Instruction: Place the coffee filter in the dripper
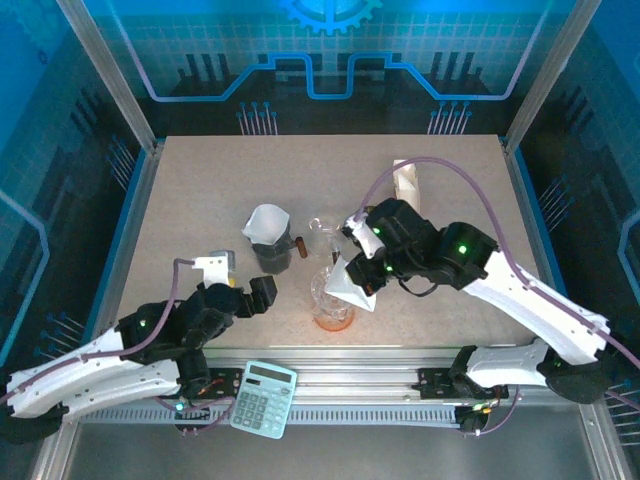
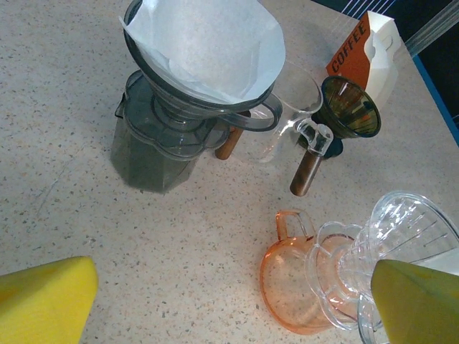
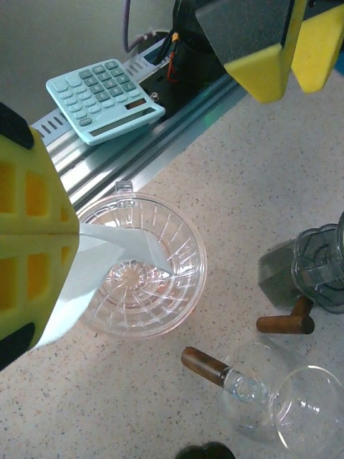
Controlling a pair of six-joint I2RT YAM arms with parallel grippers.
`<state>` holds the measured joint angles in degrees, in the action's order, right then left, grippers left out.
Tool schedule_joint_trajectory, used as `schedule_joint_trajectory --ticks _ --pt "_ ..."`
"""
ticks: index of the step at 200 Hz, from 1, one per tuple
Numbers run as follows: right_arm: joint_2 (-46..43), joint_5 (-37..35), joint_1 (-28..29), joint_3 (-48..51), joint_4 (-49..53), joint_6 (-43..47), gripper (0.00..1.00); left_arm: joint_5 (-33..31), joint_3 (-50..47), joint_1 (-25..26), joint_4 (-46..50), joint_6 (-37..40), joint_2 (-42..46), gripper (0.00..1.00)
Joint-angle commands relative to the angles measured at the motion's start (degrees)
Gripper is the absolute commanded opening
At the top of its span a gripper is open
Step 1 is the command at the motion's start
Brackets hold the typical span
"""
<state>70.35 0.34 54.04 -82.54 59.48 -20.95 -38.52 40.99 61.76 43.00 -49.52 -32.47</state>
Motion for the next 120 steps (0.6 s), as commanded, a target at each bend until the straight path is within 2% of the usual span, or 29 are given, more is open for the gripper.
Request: schedule_joint_trajectory --ticks 1,49,120 --pt "3.37 -1.09 1.4 -4.8 4.99 1.92 0.0 0.93 0.16 -0.14 -0.51 0.36 1.28 0.99" --pt "11.41 1.35 2.91 -9.18 5.78 3.71 0.0 1.15 -0.51 -0.17 -0.67 0.82 2.06 0.99" --pt "18.72 4.71 3.35 -6.86 0.17 4.44 0.0 1.6 -0.84 -0.15 -0.64 0.74 2.65 0.99"
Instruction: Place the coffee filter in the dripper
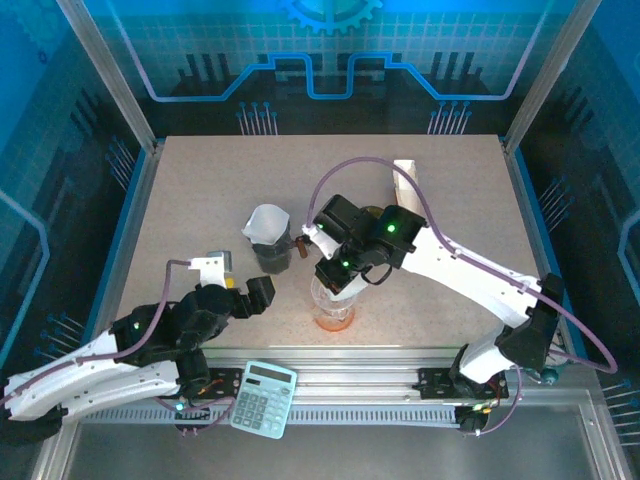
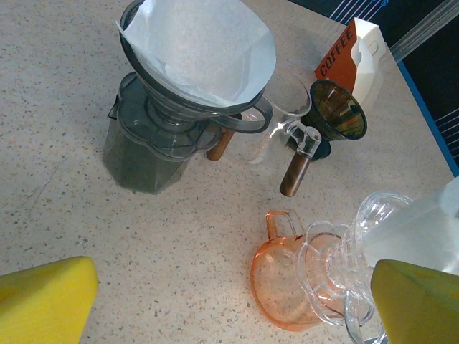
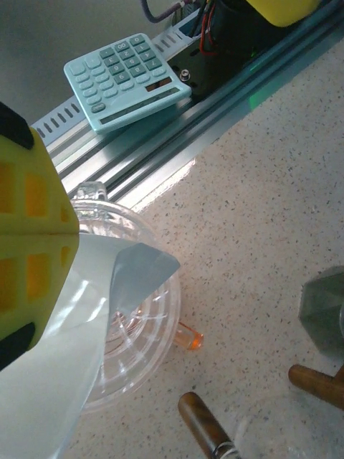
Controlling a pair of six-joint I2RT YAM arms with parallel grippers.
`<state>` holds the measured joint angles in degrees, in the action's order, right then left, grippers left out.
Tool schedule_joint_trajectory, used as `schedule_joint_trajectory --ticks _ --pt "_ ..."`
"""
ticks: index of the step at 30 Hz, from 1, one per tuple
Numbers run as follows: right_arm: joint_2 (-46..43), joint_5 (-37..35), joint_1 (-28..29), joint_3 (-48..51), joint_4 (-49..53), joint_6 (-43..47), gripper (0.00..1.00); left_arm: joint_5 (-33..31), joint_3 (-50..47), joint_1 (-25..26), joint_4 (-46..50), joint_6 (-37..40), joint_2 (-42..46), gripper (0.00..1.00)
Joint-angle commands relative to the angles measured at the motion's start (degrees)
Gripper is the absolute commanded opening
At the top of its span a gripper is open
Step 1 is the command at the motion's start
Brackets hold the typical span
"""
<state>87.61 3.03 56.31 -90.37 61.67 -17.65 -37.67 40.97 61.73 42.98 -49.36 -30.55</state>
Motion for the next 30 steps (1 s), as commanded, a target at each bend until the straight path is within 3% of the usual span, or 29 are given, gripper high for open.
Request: schedule_joint_trajectory --ticks 1,19,30 --pt "1.57 2.05 1.08 1.02 -2.05 1.13 0.0 0.75 -0.81 -0.12 -0.62 0.59 0.78 0.99" --pt "0.81 2.6 1.08 8.54 -7.95 -1.04 0.0 1.1 -0.7 -0.12 -1.23 0.25 0.6 0.99" --pt "-4.97 1.86 1.03 10.49 -10.03 -1.6 0.48 2.7 1.01 -0.13 -2.37 0.49 -1.42 0.99"
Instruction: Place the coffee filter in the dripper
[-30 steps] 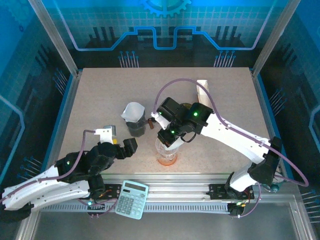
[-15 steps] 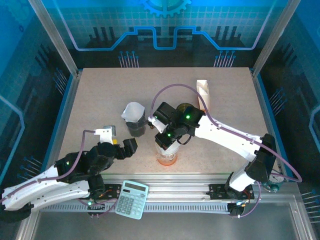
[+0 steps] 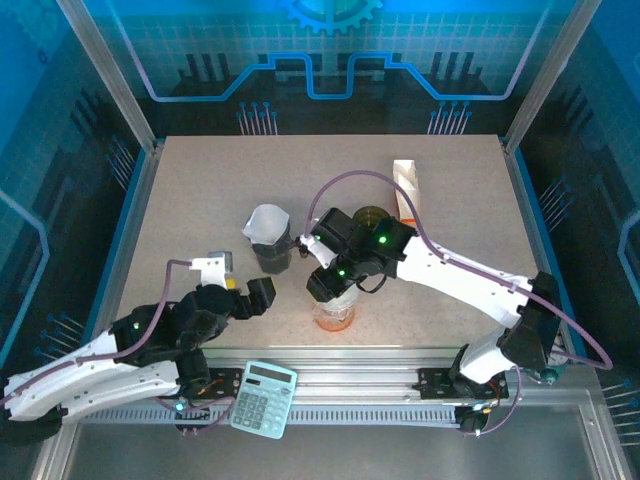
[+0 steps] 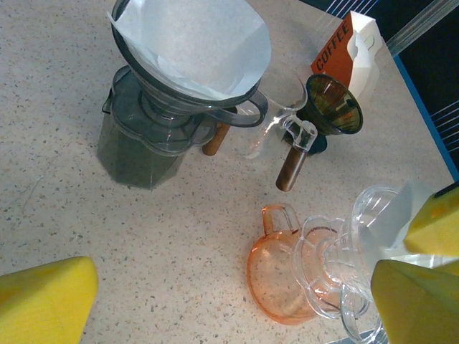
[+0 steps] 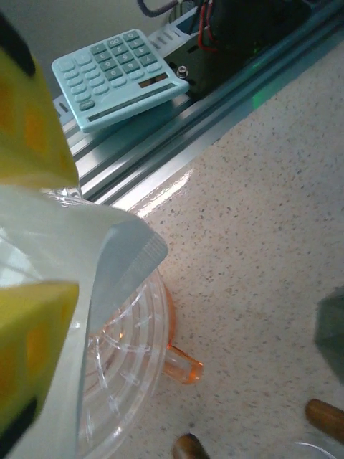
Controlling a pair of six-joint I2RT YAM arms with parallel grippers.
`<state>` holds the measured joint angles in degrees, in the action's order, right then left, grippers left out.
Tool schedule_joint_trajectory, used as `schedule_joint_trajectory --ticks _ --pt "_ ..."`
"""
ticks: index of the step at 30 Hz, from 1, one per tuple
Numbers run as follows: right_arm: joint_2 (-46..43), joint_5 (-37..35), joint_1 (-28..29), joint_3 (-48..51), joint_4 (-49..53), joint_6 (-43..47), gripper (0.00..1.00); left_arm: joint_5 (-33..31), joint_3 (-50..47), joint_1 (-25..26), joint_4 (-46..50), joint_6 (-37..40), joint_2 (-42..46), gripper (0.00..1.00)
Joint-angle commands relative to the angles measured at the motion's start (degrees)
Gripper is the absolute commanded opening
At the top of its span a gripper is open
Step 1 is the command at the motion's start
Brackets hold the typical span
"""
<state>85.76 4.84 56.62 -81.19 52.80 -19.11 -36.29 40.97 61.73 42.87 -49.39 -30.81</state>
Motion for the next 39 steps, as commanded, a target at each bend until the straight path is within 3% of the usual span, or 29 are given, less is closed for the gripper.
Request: schedule_joint_trajectory --ticks 1,5,9,14,17,22,26,29,39 --pt "-3.79 -0.17 0.68 1.6 -1.24 -0.22 0.51 1.68 1.16 -0.21 -2.61 0.6 -1.56 0.99" --pt "-7.43 -1.51 0.38 3.27 -1.8 -0.52 0.62 4.06 2.16 -0.64 -4.6 1.43 -4.04 0.99" --pt "-12.47 -5.09 -2.09 5.99 -2.35 -0.64 0.65 10.82 3.68 -3.67 -8.0 2.87 -8.14 0.98" --pt "-13.92 -8.83 -7.51 8.38 -1.62 2.64 0.63 16.59 6.06 -6.28 -10.57 4.1 -14.11 0.82" --pt "-13.14 -6.58 -10.63 10.02 -3.05 3.72 0.58 18.12 7.83 -6.3 -11.35 5.12 -17.62 0.81" --pt "-12.19 -4.5 -11.18 11.3 -4.67 4.28 0.52 20.82 10.77 -6.36 -11.6 6.91 -22.81 0.78" --pt "-12.11 -5.36 -10.99 11.74 -4.87 4.59 0.31 21.94 11.97 -6.62 -11.58 7.89 -24.85 0.77" --pt "-12.02 -5.78 -10.4 11.64 -4.8 4.86 0.22 24.68 12.04 -7.32 -12.67 8.08 -25.88 0.75" --pt "-9.65 -9.5 -7.35 10.09 -3.27 5.8 0.08 26.69 11.23 -8.52 -13.65 7.81 -27.11 0.67"
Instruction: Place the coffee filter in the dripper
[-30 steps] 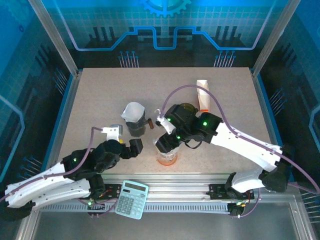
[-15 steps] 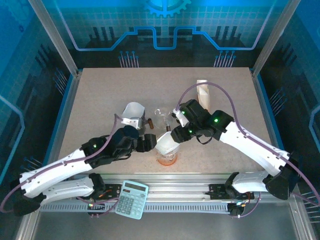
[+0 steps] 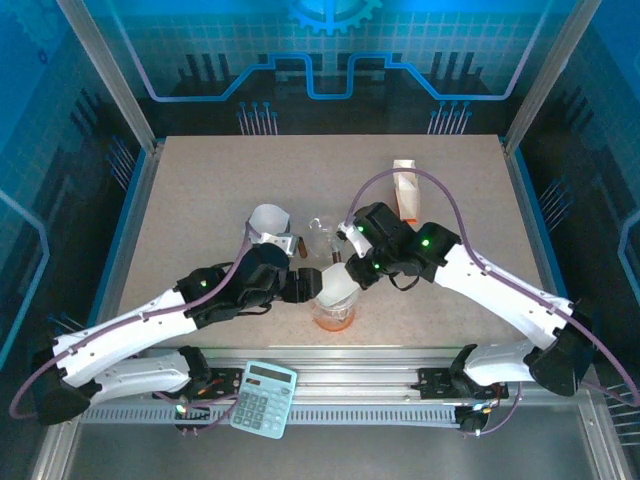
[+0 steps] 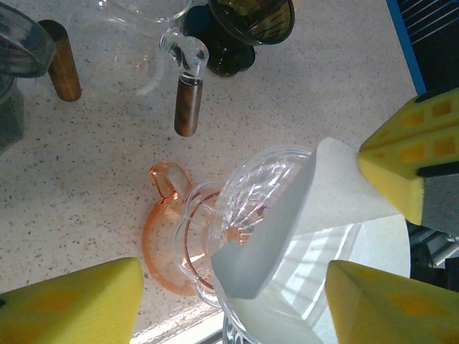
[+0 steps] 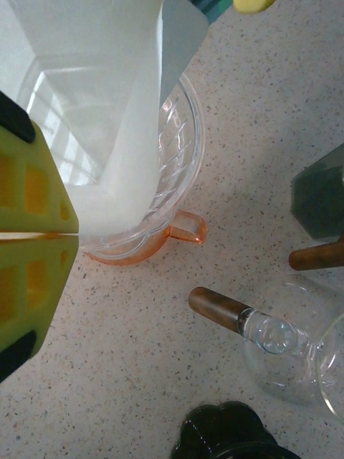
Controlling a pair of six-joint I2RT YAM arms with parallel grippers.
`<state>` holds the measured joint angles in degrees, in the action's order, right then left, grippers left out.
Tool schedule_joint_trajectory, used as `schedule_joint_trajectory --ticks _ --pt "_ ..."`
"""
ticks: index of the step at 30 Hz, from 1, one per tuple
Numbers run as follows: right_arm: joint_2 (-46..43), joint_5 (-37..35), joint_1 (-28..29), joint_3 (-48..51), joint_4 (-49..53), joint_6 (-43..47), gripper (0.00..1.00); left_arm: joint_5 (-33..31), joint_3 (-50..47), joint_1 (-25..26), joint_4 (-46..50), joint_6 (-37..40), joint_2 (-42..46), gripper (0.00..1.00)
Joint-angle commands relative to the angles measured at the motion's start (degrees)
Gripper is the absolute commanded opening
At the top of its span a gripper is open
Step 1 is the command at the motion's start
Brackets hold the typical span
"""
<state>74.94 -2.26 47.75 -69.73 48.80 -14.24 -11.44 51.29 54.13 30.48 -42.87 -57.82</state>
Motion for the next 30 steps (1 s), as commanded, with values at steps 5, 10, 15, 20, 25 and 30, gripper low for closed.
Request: schedule_joint_trajectory --ticks 5,10,15,20,25,30 --pt "2.28 -4.49 3.09 -1.57 1.21 1.23 0.07 4.36 -0.69 -2.61 -2.71 1.21 0.05 0.65" --pt "2.4 -5.34 3.66 -2.14 1.47 1.23 0.07 6.36 -2.19 -2.89 -3.88 1.72 0.1 0.59" --pt "2.6 -5.69 4.03 -2.51 1.84 1.23 0.07 8.44 -2.6 -2.89 -4.79 3.69 -0.52 0.69" --pt "2.62 -5.69 4.11 -2.16 1.66 1.05 0.07 8.61 -1.98 -2.94 -4.16 5.05 -2.52 0.7" --pt "2.59 -5.67 4.19 -1.9 1.57 0.97 0.06 8.95 -1.98 -2.97 -4.43 5.84 -4.83 0.62" --pt "2.46 -5.64 4.2 -1.38 1.26 0.88 0.06 8.97 -2.31 -3.23 -4.99 5.57 -5.66 0.54"
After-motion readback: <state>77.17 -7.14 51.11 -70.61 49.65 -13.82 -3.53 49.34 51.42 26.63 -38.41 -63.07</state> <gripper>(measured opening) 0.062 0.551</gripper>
